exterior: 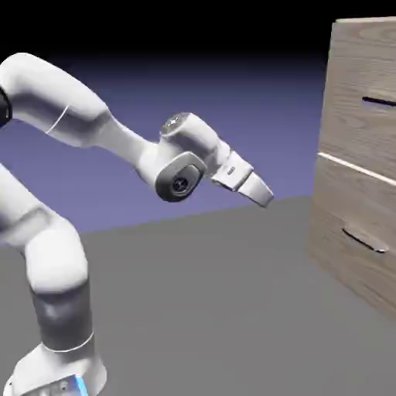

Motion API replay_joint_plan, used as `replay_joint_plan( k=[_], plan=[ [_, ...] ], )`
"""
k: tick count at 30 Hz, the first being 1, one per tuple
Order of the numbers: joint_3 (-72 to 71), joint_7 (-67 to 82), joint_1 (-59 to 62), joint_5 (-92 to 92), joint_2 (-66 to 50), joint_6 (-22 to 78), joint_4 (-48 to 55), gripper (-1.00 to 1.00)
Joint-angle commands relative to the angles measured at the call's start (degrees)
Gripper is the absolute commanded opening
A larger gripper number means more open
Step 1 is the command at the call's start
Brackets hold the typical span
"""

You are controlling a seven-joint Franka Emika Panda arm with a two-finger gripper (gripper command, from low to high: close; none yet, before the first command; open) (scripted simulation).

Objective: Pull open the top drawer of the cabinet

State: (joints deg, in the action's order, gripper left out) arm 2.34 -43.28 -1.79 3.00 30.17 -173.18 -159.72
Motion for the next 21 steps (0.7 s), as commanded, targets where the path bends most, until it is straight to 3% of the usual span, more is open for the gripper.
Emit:
replay_joint_plan(
  k=[1,21],
  plan=[
    [1.9,-0.7,-0.9,2.5,-2.1,0.7,1.1,0.0],
    [40.7,-14.3,-19.3,52.3,-43.4,14.3,22.3,0.0]
  ],
)
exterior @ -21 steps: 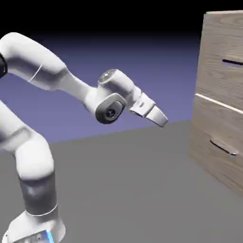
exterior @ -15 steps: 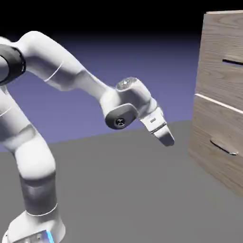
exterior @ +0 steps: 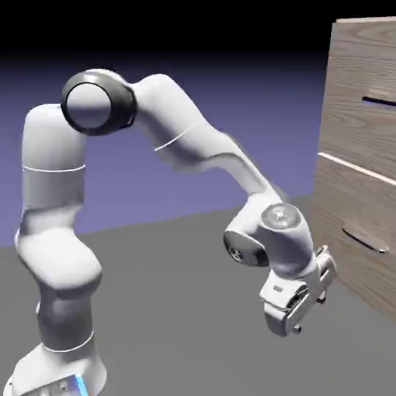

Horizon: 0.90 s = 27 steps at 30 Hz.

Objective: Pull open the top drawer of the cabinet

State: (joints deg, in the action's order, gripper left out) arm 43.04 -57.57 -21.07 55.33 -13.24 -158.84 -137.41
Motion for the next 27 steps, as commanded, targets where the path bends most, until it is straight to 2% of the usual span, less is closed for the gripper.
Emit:
replay_joint_plan(
  k=[1,27],
  plan=[
    [1.9,-0.7,-0.9,2.5,-2.1,0.7,1.1,0.0],
    [52.3,-18.4,-24.8,67.3,-55.8,18.4,28.7,0.0]
  ],
)
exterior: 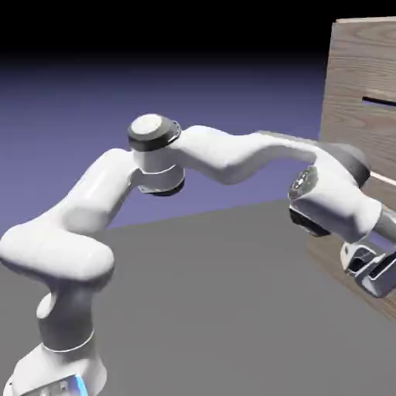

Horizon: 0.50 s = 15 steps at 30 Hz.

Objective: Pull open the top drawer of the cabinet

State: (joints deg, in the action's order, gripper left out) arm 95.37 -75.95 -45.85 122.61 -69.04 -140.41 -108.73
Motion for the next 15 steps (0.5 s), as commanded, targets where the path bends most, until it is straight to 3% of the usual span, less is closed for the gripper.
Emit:
replay_joint_plan(
  k=[1,11,15],
  plan=[
    [1.9,-0.7,-0.9,2.5,-2.1,0.7,1.1,0.0],
    [21.3,-7.5,-10.1,27.4,-22.7,7.5,11.7,0.0],
    [21.7,-8.6,-7.9,28.1,-22.8,6.1,16.1,0.0]
  ],
)
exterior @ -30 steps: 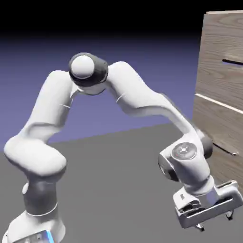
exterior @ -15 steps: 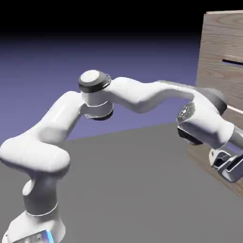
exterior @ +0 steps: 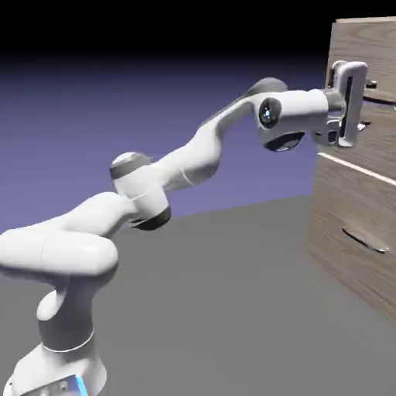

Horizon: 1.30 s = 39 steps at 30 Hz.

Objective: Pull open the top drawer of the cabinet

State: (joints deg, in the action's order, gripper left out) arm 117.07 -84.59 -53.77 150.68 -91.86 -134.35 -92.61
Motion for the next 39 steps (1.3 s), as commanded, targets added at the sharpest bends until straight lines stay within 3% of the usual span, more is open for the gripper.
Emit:
replay_joint_plan(
  k=[1,5,6,38,39],
  plan=[
    [-0.1,-0.5,1.2,0.0,0.2,-0.8,2.1,0.0],
    [-0.3,-2.3,5.8,0.0,1.1,-3.9,9.8,0.0],
    [-0.3,-2.3,5.8,0.0,1.1,-3.9,9.8,-1.0],
    [10.7,7.4,-34.4,-12.4,-9.0,20.4,-54.3,-1.0],
    [10.7,7.4,-34.4,-12.4,-9.0,20.4,-54.3,1.0]
  ],
)
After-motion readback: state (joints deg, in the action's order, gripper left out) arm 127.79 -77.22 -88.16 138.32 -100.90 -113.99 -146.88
